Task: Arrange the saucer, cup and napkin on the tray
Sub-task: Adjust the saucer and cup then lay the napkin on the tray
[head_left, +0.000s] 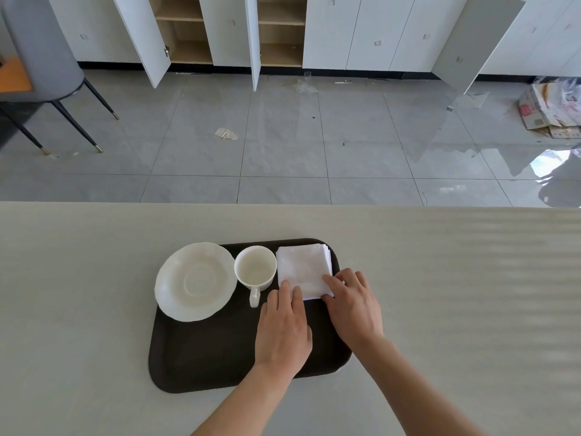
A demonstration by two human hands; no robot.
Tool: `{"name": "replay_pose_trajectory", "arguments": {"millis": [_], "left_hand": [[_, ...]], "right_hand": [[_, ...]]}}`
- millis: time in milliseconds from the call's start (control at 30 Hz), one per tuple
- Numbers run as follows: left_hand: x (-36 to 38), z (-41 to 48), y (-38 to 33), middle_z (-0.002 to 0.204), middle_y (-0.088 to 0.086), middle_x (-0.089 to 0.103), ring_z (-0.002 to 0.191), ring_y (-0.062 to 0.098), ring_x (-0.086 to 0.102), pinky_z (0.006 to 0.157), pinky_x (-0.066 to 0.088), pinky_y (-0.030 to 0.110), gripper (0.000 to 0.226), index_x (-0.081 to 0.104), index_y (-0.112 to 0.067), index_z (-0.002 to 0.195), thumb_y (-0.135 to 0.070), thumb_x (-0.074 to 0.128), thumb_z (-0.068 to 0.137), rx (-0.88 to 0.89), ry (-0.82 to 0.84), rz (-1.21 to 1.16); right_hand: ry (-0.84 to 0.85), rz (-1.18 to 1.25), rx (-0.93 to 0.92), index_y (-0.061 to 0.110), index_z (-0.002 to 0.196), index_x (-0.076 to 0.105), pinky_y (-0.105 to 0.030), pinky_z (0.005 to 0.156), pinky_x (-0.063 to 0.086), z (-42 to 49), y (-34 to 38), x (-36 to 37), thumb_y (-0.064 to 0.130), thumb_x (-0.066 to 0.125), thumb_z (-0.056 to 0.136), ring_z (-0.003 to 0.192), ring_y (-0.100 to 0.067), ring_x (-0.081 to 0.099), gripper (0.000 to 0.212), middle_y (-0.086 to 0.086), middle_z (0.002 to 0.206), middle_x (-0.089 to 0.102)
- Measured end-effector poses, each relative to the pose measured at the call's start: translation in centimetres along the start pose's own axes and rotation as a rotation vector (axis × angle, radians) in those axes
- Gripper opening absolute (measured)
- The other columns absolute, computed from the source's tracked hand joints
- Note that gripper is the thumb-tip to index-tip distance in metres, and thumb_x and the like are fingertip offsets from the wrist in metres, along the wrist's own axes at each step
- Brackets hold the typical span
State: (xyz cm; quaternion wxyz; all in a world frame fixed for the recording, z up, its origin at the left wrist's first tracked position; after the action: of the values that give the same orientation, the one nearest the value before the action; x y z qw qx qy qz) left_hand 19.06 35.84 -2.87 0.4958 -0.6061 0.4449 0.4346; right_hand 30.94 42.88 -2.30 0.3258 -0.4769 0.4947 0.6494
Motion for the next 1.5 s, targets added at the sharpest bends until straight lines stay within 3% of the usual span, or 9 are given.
{"name": "replay_pose_trajectory", "arguments": {"millis": [467, 600, 633, 700, 767, 867, 1033, 1267, 1500], "left_hand": [[1.0, -0.2, 0.5, 0.149, 0.022, 0.041, 0.130, 0.035, 0.045, 0.098, 0.048, 0.045, 0.065, 0.040, -0.012, 0.142, -0.030, 0.056, 0.082, 0.026, 0.009, 0.049], [0.9, -0.3, 0.4, 0.150, 0.021, 0.041, 0.139, 0.036, 0.039, 0.101, 0.047, 0.045, 0.062, 0.044, -0.013, 0.141, -0.033, 0.055, 0.084, 0.049, -0.018, 0.060], [0.8, -0.3, 0.2, 0.149, 0.021, 0.043, 0.140, 0.036, 0.038, 0.103, 0.046, 0.045, 0.061, 0.046, -0.013, 0.140, -0.034, 0.056, 0.084, 0.063, -0.030, 0.061], [0.6, 0.0, -0.2, 0.149, 0.021, 0.043, 0.142, 0.036, 0.036, 0.107, 0.044, 0.046, 0.060, 0.047, -0.013, 0.139, -0.036, 0.056, 0.085, 0.090, -0.054, 0.067], [0.7, 0.3, -0.6, 0.152, 0.022, 0.039, 0.144, 0.037, 0.030, 0.111, 0.040, 0.048, 0.061, 0.045, -0.013, 0.141, -0.036, 0.056, 0.086, 0.103, -0.063, 0.073], [1.1, 0.8, -0.9, 0.156, 0.023, 0.030, 0.148, 0.039, 0.020, 0.116, 0.031, 0.049, 0.061, 0.040, -0.013, 0.144, -0.036, 0.052, 0.090, 0.095, -0.051, 0.066], [1.5, 1.2, -0.6, 0.158, 0.024, 0.025, 0.149, 0.039, 0.014, 0.117, 0.029, 0.049, 0.065, 0.035, -0.013, 0.147, -0.038, 0.051, 0.090, 0.085, -0.040, 0.062], [1.7, 1.2, -0.3, 0.161, 0.022, 0.019, 0.150, 0.037, 0.006, 0.120, 0.024, 0.048, 0.068, 0.028, -0.015, 0.151, -0.042, 0.047, 0.092, 0.086, -0.034, 0.062], [2.1, 0.9, 0.0, 0.162, 0.022, 0.010, 0.150, 0.036, -0.001, 0.120, 0.022, 0.047, 0.072, 0.018, -0.015, 0.154, -0.045, 0.043, 0.094, 0.074, -0.023, 0.052]], "right_hand": [[0.010, 0.000, 0.013, 0.016, 0.103, 0.070, -0.027, 0.046, 0.039, 0.4, -0.1, 0.6, 0.014, 0.077, 0.076, 0.089, -0.027, 0.056, 0.028, -0.001, 0.094, 0.062], [0.004, 0.012, -0.009, 0.021, 0.111, 0.066, -0.029, 0.050, 0.047, 0.4, -0.3, 0.4, 0.024, 0.077, 0.077, 0.102, -0.025, 0.053, 0.036, 0.001, 0.112, 0.060], [0.002, 0.015, -0.029, 0.023, 0.117, 0.063, -0.030, 0.056, 0.052, 0.4, -0.3, 0.4, 0.028, 0.076, 0.078, 0.109, -0.024, 0.050, 0.042, 0.004, 0.122, 0.058], [0.034, 0.038, -0.047, 0.025, 0.135, 0.052, -0.036, 0.085, 0.054, 0.6, -0.4, 0.5, 0.035, 0.068, 0.083, 0.126, -0.023, 0.041, 0.056, 0.007, 0.144, 0.049], [0.126, 0.042, -0.021, 0.025, 0.149, 0.036, -0.042, 0.109, 0.040, 1.1, -0.8, 1.2, 0.041, 0.053, 0.090, 0.142, -0.023, 0.024, 0.064, 0.011, 0.158, 0.033], [0.231, -0.007, -0.013, 0.030, 0.155, 0.019, -0.043, 0.120, 0.021, 2.1, -1.3, 2.2, 0.057, 0.031, 0.095, 0.150, -0.020, 0.003, 0.067, 0.018, 0.164, 0.013], [0.272, -0.084, -0.075, 0.031, 0.156, 0.014, -0.042, 0.121, 0.011, 3.0, -1.5, 3.1, 0.061, 0.014, 0.093, 0.152, -0.021, -0.004, 0.069, 0.018, 0.165, 0.005], [0.233, -0.105, -0.107, 0.026, 0.156, 0.014, -0.043, 0.122, 0.012, 3.5, -1.0, 3.1, 0.056, 0.020, 0.096, 0.152, -0.025, -0.003, 0.068, 0.012, 0.166, 0.007], [0.256, -0.149, -0.159, 0.033, 0.156, 0.005, -0.046, 0.123, 0.005, 3.8, -0.7, 4.1, 0.049, 0.019, 0.100, 0.152, -0.023, -0.012, 0.060, 0.019, 0.164, -0.004]]}}
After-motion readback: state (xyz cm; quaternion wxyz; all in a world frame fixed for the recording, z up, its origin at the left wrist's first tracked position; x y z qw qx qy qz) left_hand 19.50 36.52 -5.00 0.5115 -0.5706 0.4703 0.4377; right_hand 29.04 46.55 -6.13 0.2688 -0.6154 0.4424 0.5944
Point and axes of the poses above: each hand's wrist, its own z-axis towards the middle knuckle, its own x-axis out of the palm, y = z × x, the point moved 6 cm from there along z, towards the middle knuckle
